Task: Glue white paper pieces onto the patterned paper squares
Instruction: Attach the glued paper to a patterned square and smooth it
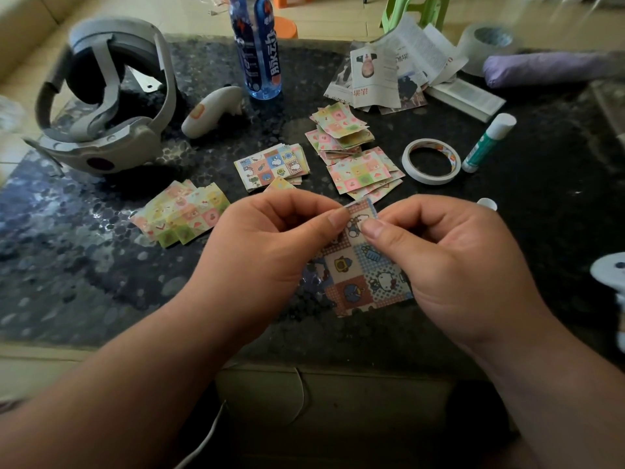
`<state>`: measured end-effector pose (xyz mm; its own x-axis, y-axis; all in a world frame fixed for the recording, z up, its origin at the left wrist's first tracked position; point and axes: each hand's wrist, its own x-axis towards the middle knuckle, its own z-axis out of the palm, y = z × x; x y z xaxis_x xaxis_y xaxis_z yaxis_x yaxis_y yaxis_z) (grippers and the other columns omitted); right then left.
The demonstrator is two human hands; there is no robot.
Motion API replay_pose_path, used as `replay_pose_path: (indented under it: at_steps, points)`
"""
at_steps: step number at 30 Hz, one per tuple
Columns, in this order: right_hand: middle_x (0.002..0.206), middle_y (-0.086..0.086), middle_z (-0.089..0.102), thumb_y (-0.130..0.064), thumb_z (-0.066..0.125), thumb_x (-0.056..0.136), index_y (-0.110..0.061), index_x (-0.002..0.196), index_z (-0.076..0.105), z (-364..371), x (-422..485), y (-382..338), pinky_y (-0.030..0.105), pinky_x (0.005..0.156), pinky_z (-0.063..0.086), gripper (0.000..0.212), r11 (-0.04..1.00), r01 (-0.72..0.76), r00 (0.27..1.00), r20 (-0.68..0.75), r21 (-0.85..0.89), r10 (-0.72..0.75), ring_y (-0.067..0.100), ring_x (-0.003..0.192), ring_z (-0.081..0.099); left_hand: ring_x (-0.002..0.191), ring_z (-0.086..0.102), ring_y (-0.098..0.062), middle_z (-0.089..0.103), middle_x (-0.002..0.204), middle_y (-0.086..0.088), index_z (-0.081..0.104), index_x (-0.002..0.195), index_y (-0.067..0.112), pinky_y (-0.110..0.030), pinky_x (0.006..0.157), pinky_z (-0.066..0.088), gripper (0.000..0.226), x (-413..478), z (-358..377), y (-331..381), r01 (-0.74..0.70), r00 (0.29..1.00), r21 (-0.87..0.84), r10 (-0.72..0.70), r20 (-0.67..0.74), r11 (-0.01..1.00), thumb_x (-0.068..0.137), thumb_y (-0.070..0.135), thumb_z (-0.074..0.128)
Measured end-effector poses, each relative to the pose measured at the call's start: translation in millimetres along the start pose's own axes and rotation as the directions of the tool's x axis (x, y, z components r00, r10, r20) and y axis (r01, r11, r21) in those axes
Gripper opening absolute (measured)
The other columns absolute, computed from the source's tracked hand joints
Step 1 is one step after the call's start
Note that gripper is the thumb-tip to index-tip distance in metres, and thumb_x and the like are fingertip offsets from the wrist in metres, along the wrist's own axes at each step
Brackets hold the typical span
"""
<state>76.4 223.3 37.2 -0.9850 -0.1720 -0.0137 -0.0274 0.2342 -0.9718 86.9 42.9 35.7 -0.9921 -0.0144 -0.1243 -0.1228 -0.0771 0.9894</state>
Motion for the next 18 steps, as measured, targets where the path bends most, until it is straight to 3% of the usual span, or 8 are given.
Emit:
replay_pose_path:
  at_steps: [6, 11, 18]
  points:
    - [0.079, 0.000, 0.076, -0.019, 0.073, 0.091, -0.012, 0.079, 0.074, -0.8, -0.5, -0.1, 0.040, 0.067, 0.064, 0.014, 1.000, 0.008, 1.000, -0.001, -0.019, -0.008, 0.014, 0.079, 0.075, 0.080, 0.073, -0.025, 0.075, 0.082, -0.010, 0.077, 0.078, 0.017, -0.045, 0.077, 0.060, 0.005, 0.5, -0.3, 0.7, 0.034, 0.999, -0.009, -0.034, 0.021, 0.999, 0.080, 0.022, 0.078]
    - [0.078, 0.000, 0.076, -0.019, 0.074, 0.092, -0.013, 0.079, 0.074, -0.7, -0.5, 1.0, 0.042, 0.068, 0.064, 0.014, 0.999, 0.016, 1.000, -0.003, -0.035, -0.016, 0.015, 0.078, 0.075, 0.076, 0.073, -0.020, 0.076, 0.083, -0.009, 0.075, 0.083, 0.012, -0.034, 0.070, 0.059, 0.018, -0.8, 2.8, 2.8, 0.036, 0.999, 0.055, -0.037, 0.018, 0.998, 0.075, 0.028, 0.074]
    - [0.079, 0.001, 0.076, -0.024, 0.074, 0.092, -0.014, 0.080, 0.074, 0.5, -0.4, 0.9, 0.046, 0.067, 0.064, 0.015, 0.999, -0.011, 1.000, -0.024, -0.052, 0.009, 0.016, 0.077, 0.076, 0.078, 0.073, -0.021, 0.077, 0.083, -0.009, 0.077, 0.082, 0.014, -0.040, 0.075, 0.060, 0.018, -0.5, 2.7, 2.8, 0.034, 0.999, 0.099, -0.035, 0.005, 0.995, 0.078, 0.031, 0.071]
